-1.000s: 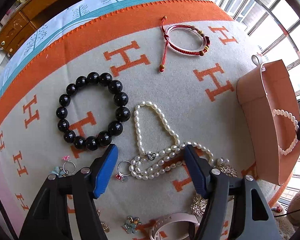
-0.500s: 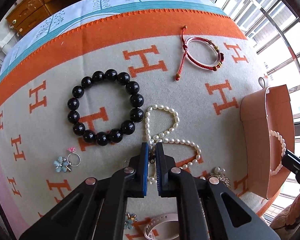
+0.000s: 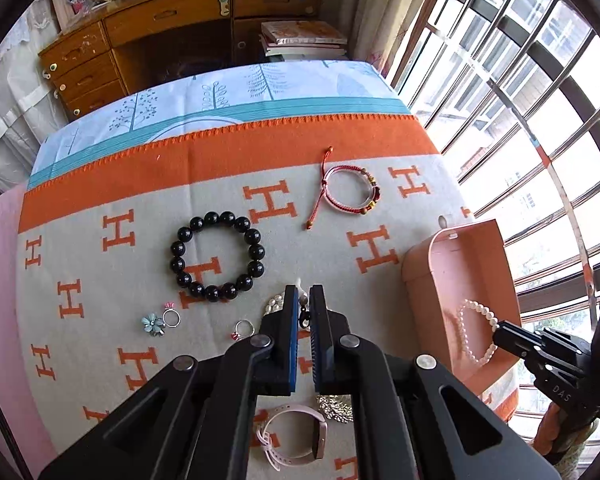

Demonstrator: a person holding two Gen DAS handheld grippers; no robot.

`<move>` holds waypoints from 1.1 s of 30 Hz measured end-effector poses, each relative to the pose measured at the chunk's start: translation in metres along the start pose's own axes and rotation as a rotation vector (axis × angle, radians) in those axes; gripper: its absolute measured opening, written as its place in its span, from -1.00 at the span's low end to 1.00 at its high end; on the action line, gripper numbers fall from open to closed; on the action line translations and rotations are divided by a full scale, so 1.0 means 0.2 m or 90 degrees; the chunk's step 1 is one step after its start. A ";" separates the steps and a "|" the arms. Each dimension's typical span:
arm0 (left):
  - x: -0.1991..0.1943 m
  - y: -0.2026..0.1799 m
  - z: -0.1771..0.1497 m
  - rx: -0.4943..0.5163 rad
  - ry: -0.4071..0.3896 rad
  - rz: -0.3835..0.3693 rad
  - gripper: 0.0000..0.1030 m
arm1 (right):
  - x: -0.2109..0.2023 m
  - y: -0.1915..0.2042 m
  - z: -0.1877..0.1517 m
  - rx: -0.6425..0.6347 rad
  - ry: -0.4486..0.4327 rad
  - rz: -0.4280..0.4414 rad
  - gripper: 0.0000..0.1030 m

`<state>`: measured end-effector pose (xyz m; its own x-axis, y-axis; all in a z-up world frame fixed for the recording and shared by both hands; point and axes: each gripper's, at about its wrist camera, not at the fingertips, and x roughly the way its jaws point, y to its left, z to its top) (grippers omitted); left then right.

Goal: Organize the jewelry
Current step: 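Grasp the long pearl necklace with the left gripper while the right holds the bracelet over the box, then carry the necklace into the pink box with the left gripper while the right releases the bracelet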

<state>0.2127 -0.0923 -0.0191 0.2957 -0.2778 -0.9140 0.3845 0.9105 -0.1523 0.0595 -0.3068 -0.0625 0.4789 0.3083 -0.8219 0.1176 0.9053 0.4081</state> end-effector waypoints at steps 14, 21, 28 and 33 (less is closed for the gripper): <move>-0.51 -0.39 0.00 0.073 -0.116 -0.087 -0.95 | -0.07 -0.06 -0.02 0.033 -0.017 -0.018 -0.83; -0.52 -0.60 0.03 0.109 -0.121 -0.118 -0.95 | -0.15 -0.09 -0.09 0.043 -0.054 -0.031 -0.81; -0.56 -0.78 0.01 0.139 -0.126 -0.147 -0.95 | -0.20 -0.13 -0.15 0.057 -0.086 -0.043 -0.81; -0.59 -0.85 -0.02 0.152 -0.126 -0.165 -0.95 | -0.20 -0.15 -0.17 0.063 -0.090 -0.042 -0.81</move>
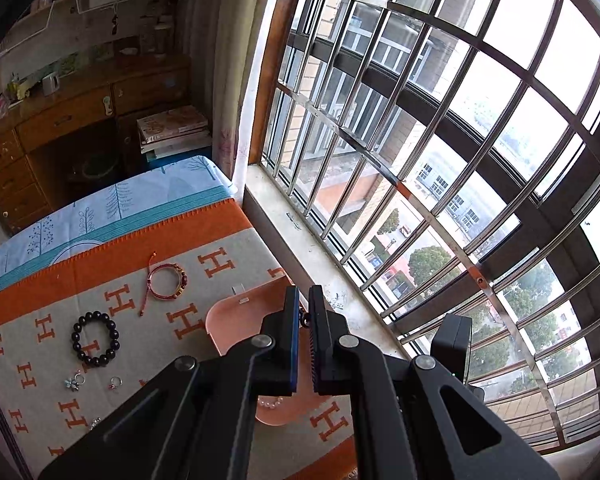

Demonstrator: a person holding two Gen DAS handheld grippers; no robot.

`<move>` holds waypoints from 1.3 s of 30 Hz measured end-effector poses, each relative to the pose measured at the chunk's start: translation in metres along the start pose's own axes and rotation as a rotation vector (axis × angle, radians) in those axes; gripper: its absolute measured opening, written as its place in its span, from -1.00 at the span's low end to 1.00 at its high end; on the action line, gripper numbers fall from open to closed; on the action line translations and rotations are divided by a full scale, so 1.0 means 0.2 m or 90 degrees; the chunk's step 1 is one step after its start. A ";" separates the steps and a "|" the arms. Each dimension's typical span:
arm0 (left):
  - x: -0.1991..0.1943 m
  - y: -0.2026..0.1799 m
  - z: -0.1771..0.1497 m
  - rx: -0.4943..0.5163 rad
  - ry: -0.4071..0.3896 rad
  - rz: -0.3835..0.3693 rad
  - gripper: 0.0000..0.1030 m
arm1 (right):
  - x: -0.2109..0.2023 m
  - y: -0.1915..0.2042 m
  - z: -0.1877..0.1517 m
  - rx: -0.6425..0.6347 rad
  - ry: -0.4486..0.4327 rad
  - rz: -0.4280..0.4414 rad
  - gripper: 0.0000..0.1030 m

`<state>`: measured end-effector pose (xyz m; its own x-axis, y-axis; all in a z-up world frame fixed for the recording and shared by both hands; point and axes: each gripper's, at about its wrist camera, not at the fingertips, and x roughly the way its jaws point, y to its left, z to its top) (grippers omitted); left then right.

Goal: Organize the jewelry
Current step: 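Carry the necklace into the pink box with the left gripper while the right releases the bracelet, then move the right gripper to the red string bracelet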

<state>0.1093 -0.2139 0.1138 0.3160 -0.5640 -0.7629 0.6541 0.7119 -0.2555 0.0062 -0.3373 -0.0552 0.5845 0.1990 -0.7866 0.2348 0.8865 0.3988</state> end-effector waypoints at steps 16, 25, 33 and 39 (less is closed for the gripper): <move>0.44 -0.03 -0.32 0.037 0.115 0.045 -0.41 | -0.15 0.02 -0.05 -0.020 -0.065 -0.041 -0.81; 0.48 0.11 -0.51 0.004 0.073 0.135 0.41 | -0.13 0.05 -0.08 -0.030 -0.060 -0.044 -0.81; 0.44 0.24 -0.63 -0.043 0.068 0.178 0.43 | -0.08 0.09 -0.10 -0.042 -0.046 -0.048 -0.81; 0.40 0.33 -0.72 -0.055 0.069 0.218 0.43 | -0.04 0.13 -0.11 -0.055 -0.035 -0.051 -0.81</move>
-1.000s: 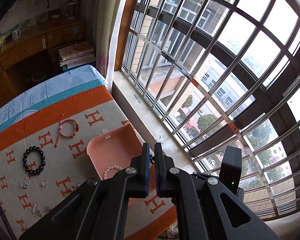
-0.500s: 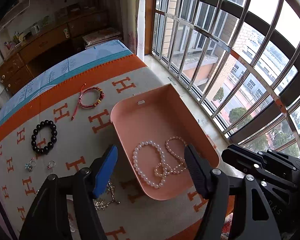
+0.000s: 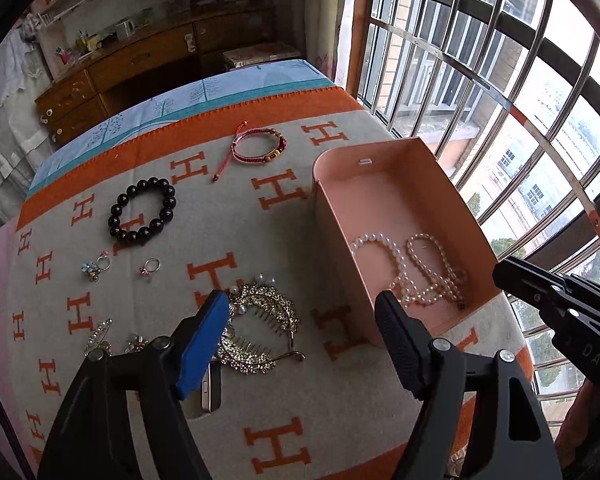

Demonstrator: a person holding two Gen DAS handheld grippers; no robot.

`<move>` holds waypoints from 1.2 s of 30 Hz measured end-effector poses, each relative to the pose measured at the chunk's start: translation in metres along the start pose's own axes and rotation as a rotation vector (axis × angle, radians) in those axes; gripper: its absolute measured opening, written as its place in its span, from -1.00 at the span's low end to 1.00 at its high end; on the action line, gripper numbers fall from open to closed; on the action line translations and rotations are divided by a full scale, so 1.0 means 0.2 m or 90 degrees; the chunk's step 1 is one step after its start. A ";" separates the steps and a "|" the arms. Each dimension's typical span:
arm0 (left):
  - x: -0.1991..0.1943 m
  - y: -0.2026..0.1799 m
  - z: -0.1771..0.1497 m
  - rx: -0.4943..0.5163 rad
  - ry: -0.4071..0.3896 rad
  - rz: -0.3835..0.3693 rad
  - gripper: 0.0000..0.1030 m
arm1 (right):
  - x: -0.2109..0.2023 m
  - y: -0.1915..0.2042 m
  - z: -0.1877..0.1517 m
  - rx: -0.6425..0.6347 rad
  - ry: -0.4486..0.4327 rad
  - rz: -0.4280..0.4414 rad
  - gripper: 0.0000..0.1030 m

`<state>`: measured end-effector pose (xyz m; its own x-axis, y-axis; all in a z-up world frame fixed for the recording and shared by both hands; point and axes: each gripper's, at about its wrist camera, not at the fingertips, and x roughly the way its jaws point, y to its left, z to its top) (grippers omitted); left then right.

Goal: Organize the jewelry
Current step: 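Move the right gripper to the red string bracelet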

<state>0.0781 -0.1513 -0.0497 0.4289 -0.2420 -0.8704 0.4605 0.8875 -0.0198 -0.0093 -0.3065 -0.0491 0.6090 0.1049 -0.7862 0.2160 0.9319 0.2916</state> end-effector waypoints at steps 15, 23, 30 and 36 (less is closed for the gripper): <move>-0.17 0.52 -0.10 -0.097 -0.042 0.127 0.56 | 0.07 0.20 0.06 -0.066 0.017 -0.001 -0.81; -0.33 0.85 -0.03 -0.173 -0.079 0.177 0.61 | 0.12 0.39 0.22 -0.119 0.032 0.033 -0.81; -0.34 1.02 -0.01 -0.217 -0.083 0.186 0.62 | 0.25 0.52 0.36 -0.170 0.071 0.048 -0.50; -0.28 1.03 0.00 -0.219 -0.071 0.175 0.62 | 0.44 0.60 0.54 -0.193 0.112 0.052 -0.31</move>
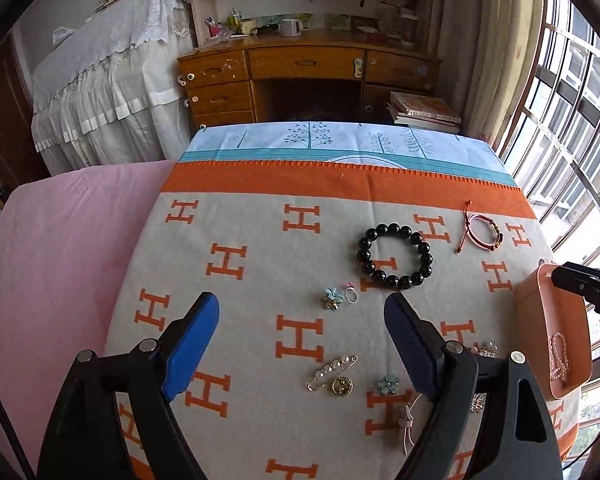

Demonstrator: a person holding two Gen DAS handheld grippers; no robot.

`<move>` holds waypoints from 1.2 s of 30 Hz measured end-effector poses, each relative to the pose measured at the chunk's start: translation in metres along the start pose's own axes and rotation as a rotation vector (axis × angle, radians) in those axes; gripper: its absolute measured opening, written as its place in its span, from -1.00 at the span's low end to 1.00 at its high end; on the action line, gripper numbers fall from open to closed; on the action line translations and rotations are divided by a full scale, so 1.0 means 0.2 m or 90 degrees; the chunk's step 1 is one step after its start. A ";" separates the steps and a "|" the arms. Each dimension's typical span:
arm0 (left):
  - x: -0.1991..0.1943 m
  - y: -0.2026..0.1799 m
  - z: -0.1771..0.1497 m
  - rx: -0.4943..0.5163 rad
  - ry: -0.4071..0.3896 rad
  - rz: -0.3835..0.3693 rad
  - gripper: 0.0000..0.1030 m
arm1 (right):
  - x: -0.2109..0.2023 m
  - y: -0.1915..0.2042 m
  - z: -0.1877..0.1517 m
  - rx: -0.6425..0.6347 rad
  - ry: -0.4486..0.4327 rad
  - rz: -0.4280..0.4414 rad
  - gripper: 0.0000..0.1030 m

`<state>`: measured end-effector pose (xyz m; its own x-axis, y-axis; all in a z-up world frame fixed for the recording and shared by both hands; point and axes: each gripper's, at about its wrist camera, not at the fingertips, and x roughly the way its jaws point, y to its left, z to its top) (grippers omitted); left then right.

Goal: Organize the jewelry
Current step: 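Move the right gripper to the red string bracelet, then grasp the red string bracelet with the right gripper while the left grasps the black bead bracelet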

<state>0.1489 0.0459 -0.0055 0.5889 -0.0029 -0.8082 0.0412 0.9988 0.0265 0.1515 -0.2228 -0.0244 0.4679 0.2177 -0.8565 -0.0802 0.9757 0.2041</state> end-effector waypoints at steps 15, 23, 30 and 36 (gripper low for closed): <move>0.25 0.02 -0.04 -0.013 0.063 -0.008 0.62 | 0.56 -0.02 0.36 -0.033 0.139 -0.020 -0.31; 0.48 0.01 0.09 -0.032 0.104 -0.034 0.62 | 0.72 -0.02 0.37 -0.050 0.186 -0.060 -0.31; 0.70 -0.10 0.23 -0.025 0.147 -0.063 0.62 | 0.71 0.03 0.33 -0.100 0.178 -0.093 -0.80; 0.88 -0.23 0.26 0.013 0.200 -0.058 0.42 | 0.64 -0.03 0.30 -0.034 0.155 -0.042 -0.89</move>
<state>0.2928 -0.0027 -0.1180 0.3038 -0.0744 -0.9498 0.1004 0.9939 -0.0457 0.2641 -0.2025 -0.1068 0.2480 0.1467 -0.9576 -0.1053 0.9867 0.1239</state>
